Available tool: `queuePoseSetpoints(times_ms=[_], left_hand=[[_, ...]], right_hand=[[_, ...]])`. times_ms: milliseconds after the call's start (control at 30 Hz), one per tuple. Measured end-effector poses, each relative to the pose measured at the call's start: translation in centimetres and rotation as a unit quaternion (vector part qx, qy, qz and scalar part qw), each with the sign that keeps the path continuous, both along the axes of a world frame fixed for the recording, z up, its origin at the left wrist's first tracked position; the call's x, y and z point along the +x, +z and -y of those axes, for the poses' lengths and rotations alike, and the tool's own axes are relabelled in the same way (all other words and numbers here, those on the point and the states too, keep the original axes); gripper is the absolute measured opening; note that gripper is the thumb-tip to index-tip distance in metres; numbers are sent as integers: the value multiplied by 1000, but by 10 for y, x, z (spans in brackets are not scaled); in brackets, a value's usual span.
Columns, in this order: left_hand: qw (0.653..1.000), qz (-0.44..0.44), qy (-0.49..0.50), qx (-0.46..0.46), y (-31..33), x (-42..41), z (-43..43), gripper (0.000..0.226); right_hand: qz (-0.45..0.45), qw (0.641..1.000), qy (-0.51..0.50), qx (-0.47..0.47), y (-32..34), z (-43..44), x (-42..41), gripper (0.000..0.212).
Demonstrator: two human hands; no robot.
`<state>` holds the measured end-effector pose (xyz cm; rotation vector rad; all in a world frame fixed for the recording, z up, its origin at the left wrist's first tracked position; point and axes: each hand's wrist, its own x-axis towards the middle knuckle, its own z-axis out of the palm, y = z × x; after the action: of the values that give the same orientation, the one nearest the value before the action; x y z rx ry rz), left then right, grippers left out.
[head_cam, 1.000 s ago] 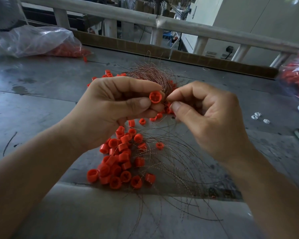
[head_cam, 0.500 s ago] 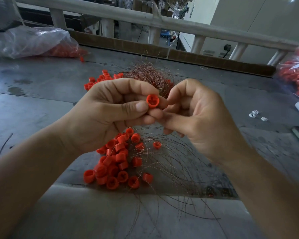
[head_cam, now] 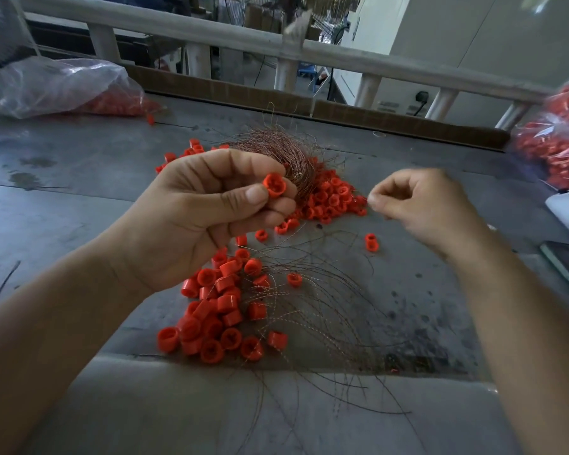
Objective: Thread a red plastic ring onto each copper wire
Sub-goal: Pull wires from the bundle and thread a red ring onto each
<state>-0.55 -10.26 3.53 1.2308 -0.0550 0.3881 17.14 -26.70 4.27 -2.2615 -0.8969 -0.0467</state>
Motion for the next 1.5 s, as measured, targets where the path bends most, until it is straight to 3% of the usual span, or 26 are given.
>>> queuePoseSetpoints(times_ms=[233, 367, 500, 633, 767, 900, 1233, 1500], left_hand=[[1000, -3, -7, 7, -1, 1, 0, 20], [1000, -5, -9, 11, -1, 1, 0, 20], [1000, -9, -11, 17, -1, 2, -1, 20], [999, -19, -9, 27, -2, 2, -2, 21], [998, -37, 1, 40, -3, 4, -2, 19], [997, -54, 7, 48, -5, 5, -2, 17], [994, -73, 47, 70, -8, 7, 0, 25], [990, -75, 81, 93, -10, 9, 2, 24]], right_hand=[[4, 980, -32, -194, -17, -1, 16, 14], [0, 977, -27, -210, -20, -2, 13, 23], [11, 979, -25, -200, -21, -4, 12, 20], [14, 988, -34, -152, -20, -2, 15, 21], [-92, 995, 12, 41, -13, -5, 11, 15], [-137, 974, 106, 148, -2, -11, -15, 21], [-241, 918, 229, 216, -1, -22, -58, 22], [-240, 907, 227, 263, -2, -25, -64, 22]])
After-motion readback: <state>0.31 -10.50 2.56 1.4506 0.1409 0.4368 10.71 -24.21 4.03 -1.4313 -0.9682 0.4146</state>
